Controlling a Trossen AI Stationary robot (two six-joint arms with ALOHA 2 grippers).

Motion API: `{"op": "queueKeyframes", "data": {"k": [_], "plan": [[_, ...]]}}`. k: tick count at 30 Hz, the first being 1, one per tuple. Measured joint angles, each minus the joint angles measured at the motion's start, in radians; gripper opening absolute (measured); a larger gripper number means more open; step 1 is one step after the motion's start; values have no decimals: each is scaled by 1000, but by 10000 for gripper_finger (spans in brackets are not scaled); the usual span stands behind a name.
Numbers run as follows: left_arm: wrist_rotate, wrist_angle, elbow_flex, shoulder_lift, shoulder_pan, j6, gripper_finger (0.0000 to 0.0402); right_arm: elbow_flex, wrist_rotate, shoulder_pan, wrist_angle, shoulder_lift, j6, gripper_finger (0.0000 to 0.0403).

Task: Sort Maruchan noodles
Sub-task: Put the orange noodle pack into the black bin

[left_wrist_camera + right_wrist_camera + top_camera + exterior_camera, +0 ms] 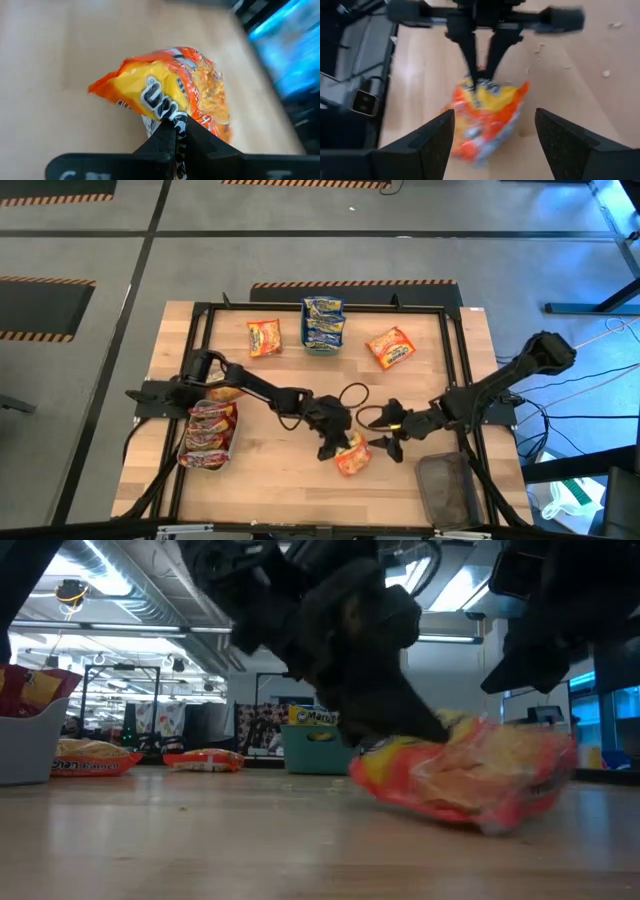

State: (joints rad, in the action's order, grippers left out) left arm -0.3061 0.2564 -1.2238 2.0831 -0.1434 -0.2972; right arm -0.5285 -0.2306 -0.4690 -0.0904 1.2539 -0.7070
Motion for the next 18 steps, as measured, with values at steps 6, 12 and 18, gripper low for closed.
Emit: {"op": "queueKeyframes", "data": {"k": [6, 12, 18], "plan": [[284, -242, -112, -9, -59, 223, 6, -2, 56, 74, -18, 13, -46, 264], [417, -322, -165, -11, -91, 308, 6, -2, 120, 127, -21, 85, -105, 306], [427, -337, -171, -25, -89, 311, 7, -2, 174, 128, -103, 177, -80, 358]]}}
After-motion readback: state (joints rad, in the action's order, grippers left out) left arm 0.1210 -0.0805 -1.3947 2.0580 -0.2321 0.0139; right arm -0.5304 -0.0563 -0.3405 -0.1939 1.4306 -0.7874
